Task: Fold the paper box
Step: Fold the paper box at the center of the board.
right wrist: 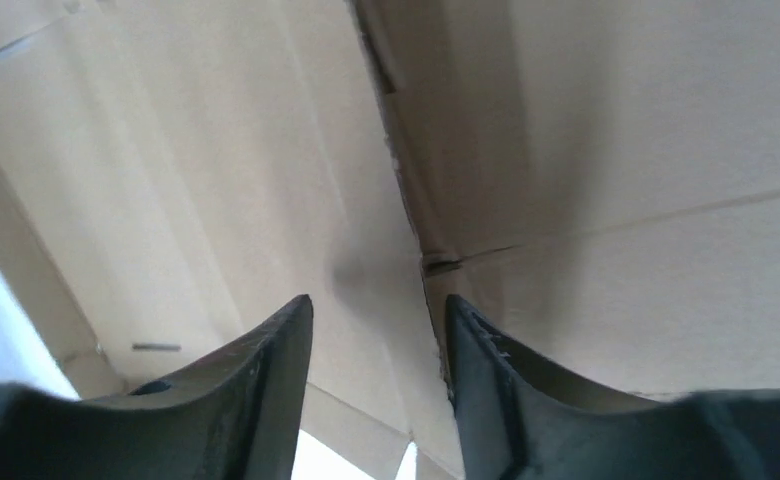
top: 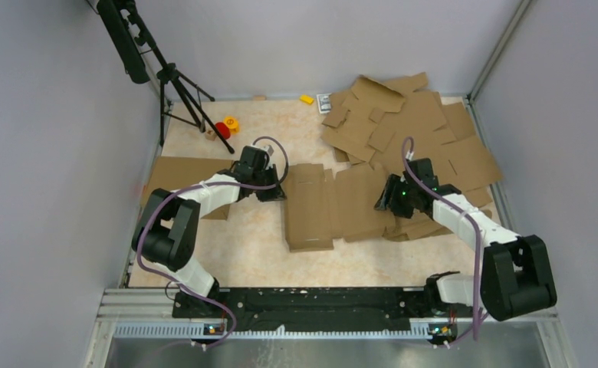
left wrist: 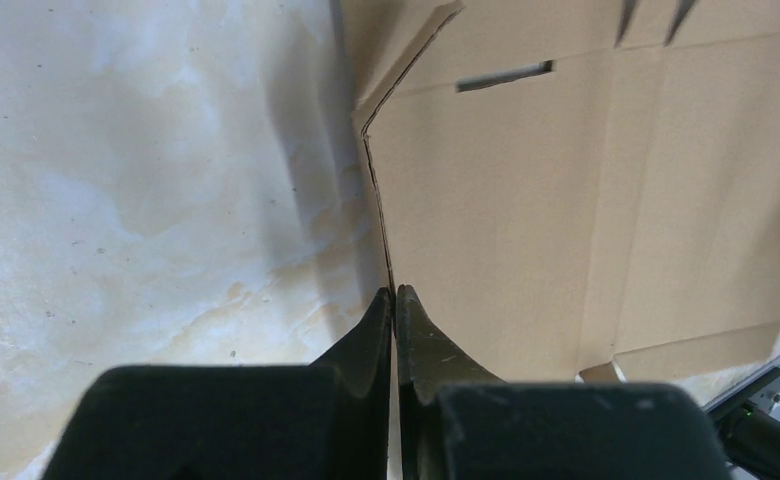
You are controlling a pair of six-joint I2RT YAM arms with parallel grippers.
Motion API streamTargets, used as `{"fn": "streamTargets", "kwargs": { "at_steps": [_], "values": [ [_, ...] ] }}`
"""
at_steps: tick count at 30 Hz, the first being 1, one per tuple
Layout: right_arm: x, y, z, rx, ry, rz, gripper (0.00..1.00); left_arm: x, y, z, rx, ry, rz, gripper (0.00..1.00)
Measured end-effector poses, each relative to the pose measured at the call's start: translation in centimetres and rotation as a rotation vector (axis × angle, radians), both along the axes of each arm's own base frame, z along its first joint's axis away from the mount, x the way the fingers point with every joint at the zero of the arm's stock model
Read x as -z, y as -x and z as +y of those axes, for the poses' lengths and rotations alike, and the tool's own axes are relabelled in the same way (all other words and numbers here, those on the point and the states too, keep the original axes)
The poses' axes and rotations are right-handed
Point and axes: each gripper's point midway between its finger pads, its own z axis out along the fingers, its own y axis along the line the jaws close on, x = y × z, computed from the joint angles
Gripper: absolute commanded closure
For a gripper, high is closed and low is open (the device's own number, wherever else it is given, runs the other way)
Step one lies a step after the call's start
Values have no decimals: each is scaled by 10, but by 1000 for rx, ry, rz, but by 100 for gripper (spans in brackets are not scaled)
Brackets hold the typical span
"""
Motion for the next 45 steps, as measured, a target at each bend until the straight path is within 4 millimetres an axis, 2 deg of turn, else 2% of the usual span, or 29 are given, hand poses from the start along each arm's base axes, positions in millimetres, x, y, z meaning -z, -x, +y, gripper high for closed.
{"fn": "streamTargets", "kwargs": {
  "at_steps": [2, 4, 9, 12, 18, 26, 32, 45],
  "values": [
    [-5, -1, 10, -41, -48, -12, 68, 0, 0, 1, -1, -5, -2, 100],
    [-16, -3, 18, -72, -97, -48, 72, 1, -1, 2, 0, -7, -3, 100],
    [-55, -5, 41, -165, -230, -169, 74, 0, 0, 0, 7, -2, -1, 100],
    [-66, -2, 51, -211, -284, -190, 75, 0, 1, 0, 10, 2, 1, 100],
    [-73, 8, 68, -285, -340, -190, 75, 3, 2, -1, 12, 1, 8, 100],
    [-79, 27, 99, -406, -375, -190, 75, 3, 3, -2, 22, 8, 11, 100],
    [-80, 26, 104, -389, -408, -197, 78, 3, 3, -3, 28, 8, 10, 100],
    [-86, 30, 117, -359, -570, -244, 93, 3, 4, -3, 32, 4, 10, 100]
  ]
}}
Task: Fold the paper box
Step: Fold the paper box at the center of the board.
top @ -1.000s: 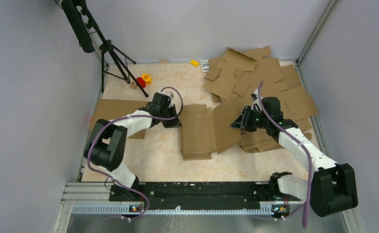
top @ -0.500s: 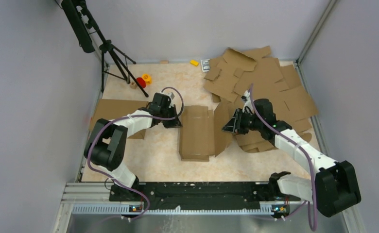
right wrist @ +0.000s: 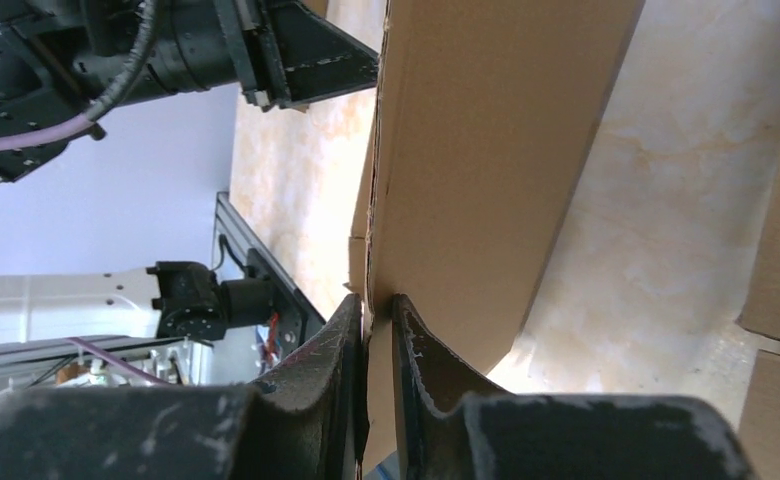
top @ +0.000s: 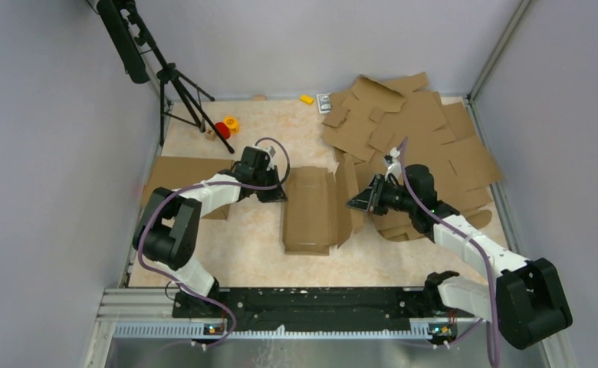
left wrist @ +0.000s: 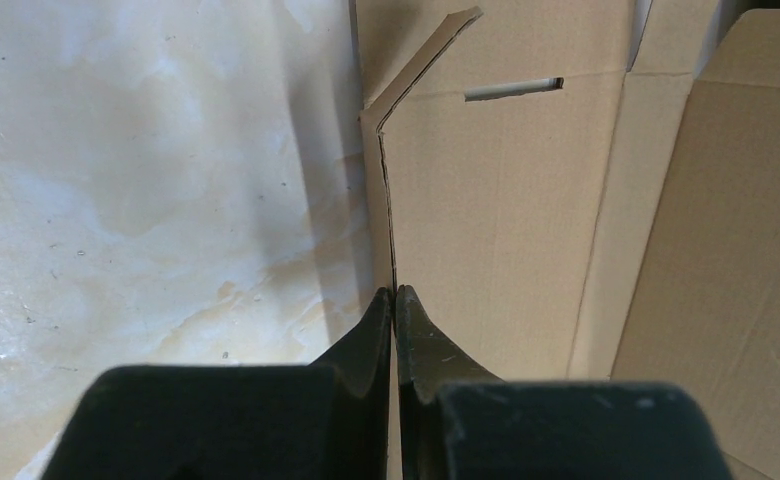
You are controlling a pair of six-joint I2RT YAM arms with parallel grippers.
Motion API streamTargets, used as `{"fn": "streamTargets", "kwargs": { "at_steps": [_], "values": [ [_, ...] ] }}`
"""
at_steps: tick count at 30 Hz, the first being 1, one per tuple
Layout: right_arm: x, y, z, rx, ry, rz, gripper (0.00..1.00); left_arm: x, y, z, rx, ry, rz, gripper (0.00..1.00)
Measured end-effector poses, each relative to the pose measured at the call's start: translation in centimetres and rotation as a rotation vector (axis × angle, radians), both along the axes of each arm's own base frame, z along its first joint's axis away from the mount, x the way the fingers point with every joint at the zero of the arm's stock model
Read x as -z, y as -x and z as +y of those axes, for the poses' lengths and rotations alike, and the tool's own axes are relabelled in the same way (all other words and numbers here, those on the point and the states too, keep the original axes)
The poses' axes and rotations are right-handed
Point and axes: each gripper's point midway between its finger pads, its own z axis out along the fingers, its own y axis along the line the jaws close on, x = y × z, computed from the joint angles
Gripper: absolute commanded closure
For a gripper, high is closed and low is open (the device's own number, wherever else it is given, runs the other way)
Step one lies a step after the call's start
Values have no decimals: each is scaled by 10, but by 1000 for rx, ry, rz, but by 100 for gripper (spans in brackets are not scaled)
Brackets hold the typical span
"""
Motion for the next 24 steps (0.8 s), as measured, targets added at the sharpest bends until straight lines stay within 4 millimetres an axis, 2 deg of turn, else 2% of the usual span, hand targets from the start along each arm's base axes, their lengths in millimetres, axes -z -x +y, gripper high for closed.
{"fn": "streamTargets", "kwargs": {
  "at_steps": [8, 16, 24],
  "values": [
    [-24, -1, 6, -3, -81, -51, 95, 0, 0, 0, -1, -1, -2, 100],
    [-11, -1, 7, 9, -98, -21, 98, 1, 0, 1, -1, -5, -2, 100],
    [-9, -2, 9, 9, -130, -26, 96, 2, -2, 4, -4, -25, -13, 100]
  ]
}}
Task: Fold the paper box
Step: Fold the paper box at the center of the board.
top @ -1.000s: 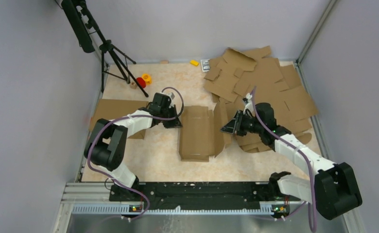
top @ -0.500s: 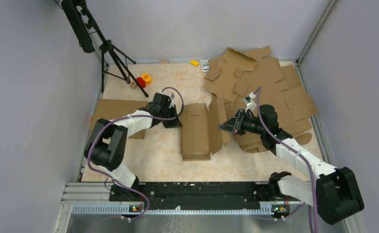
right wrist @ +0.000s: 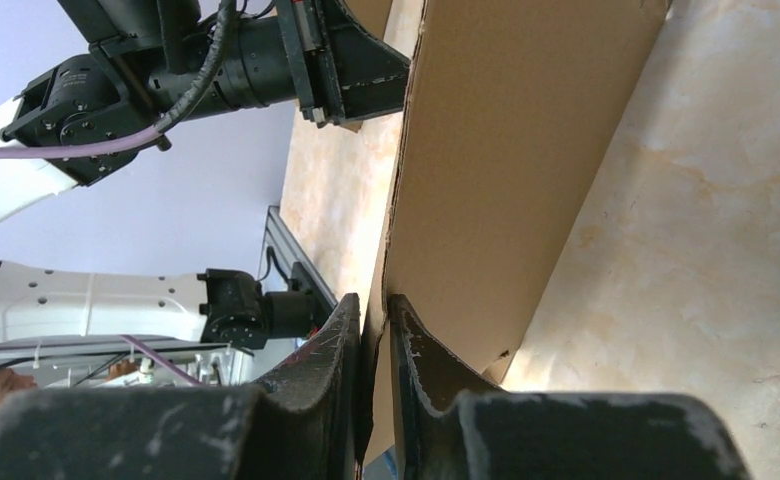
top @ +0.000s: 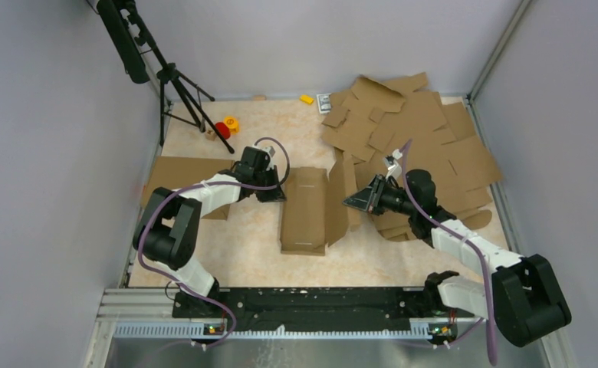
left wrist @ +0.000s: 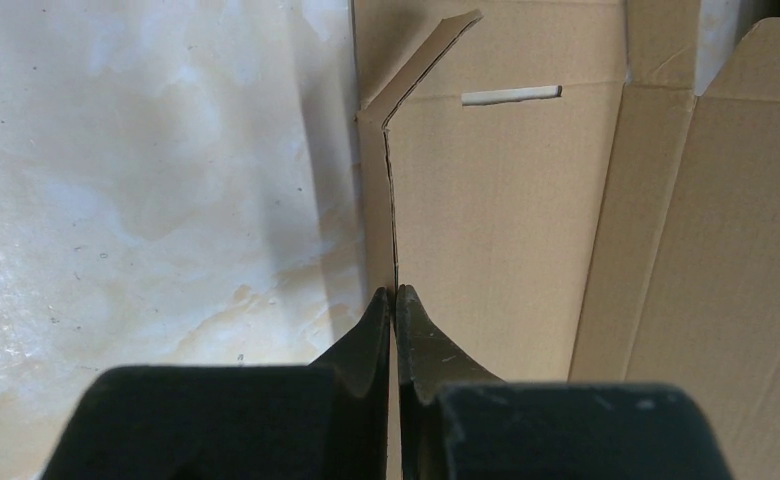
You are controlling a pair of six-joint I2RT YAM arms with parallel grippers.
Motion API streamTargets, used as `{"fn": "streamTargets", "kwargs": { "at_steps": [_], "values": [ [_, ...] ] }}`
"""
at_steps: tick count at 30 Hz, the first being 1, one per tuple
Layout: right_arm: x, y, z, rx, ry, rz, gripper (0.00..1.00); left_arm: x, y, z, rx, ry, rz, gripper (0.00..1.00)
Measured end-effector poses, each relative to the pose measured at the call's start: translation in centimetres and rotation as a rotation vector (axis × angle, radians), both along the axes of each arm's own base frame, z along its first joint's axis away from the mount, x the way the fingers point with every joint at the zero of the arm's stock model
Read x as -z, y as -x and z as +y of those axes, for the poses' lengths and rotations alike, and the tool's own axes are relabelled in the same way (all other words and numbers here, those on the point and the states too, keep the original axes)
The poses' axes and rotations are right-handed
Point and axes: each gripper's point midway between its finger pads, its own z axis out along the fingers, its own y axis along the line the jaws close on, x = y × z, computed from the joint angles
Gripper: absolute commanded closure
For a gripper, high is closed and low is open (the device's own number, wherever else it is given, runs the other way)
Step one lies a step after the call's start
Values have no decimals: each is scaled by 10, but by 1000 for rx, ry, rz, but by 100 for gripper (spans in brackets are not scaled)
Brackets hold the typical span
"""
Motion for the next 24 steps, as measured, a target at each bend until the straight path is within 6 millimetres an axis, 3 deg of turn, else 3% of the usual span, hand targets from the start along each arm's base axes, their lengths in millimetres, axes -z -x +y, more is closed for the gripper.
{"fn": "streamTargets", "kwargs": {
  "at_steps": [10, 14, 17, 19, 24],
  "values": [
    [11, -2, -5, 10, 65, 3, 85, 2, -2, 2, -4, -16, -7, 100],
    [21, -4, -8, 15, 103, 5, 71, 3, -5, 4, -11, -25, -17, 100],
    [58, 1, -15, 23, 184, 93, 70, 2, -4, 2, -6, -19, -14, 100],
    [86, 18, -21, 4, 220, 199, 74, 3, -9, 5, -15, -34, -32, 100],
    [114, 38, -29, -2, 270, 303, 81, 2, -10, 2, -8, -28, -35, 100]
  ]
}}
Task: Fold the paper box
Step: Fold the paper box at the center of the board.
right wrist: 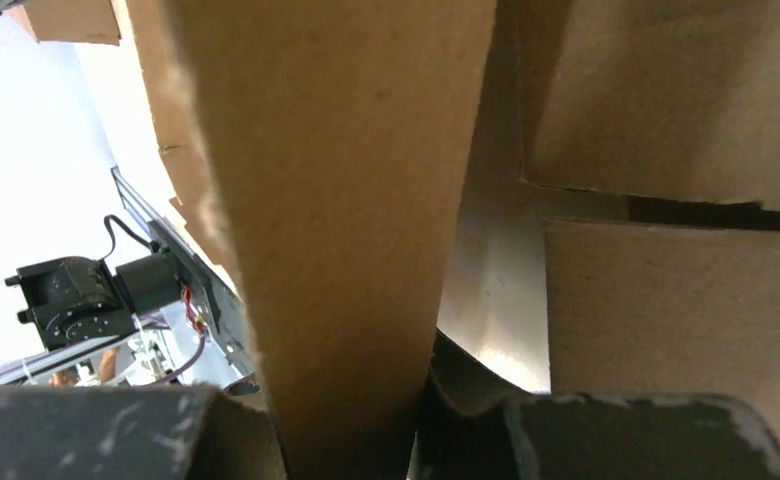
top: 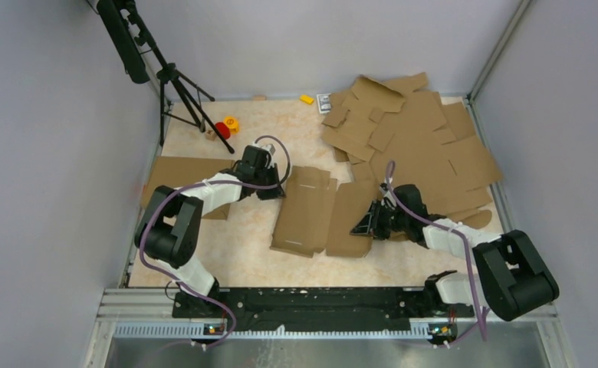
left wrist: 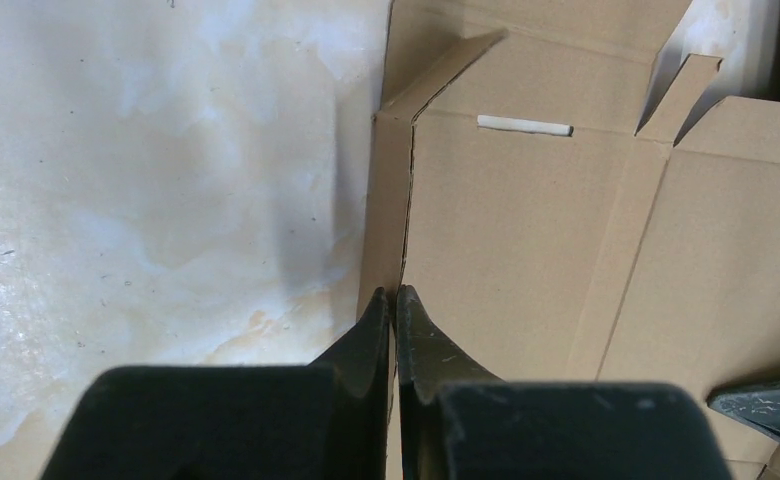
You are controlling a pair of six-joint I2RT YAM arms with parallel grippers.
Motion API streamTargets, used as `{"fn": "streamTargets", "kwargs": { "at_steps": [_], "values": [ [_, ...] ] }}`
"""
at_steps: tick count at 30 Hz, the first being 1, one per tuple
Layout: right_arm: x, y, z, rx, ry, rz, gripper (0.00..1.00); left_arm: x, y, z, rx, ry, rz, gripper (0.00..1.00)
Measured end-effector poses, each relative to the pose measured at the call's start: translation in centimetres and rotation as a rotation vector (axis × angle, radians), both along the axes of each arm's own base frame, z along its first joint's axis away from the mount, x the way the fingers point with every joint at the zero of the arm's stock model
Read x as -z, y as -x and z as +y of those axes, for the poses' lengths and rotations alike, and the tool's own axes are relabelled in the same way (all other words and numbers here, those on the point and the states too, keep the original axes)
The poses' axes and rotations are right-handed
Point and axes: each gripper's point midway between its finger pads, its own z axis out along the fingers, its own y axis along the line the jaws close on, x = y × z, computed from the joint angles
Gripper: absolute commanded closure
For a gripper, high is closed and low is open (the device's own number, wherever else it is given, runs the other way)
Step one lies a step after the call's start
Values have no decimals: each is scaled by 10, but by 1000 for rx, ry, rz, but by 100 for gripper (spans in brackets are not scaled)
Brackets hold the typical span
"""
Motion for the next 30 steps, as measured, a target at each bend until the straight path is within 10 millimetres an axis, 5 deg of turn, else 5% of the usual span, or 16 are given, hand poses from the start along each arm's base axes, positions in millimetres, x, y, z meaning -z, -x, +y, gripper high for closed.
{"fn": "streamTargets", "kwargs": {
  "at_steps": [9, 30],
  "values": [
    [-17, -2, 10, -16, -80, -29, 93, 0, -1, 0, 0, -3, -1, 100],
    [-51, -10, 21, -52, -144, -78, 92, 0, -3, -4, 8, -4, -5, 100]
  ]
}}
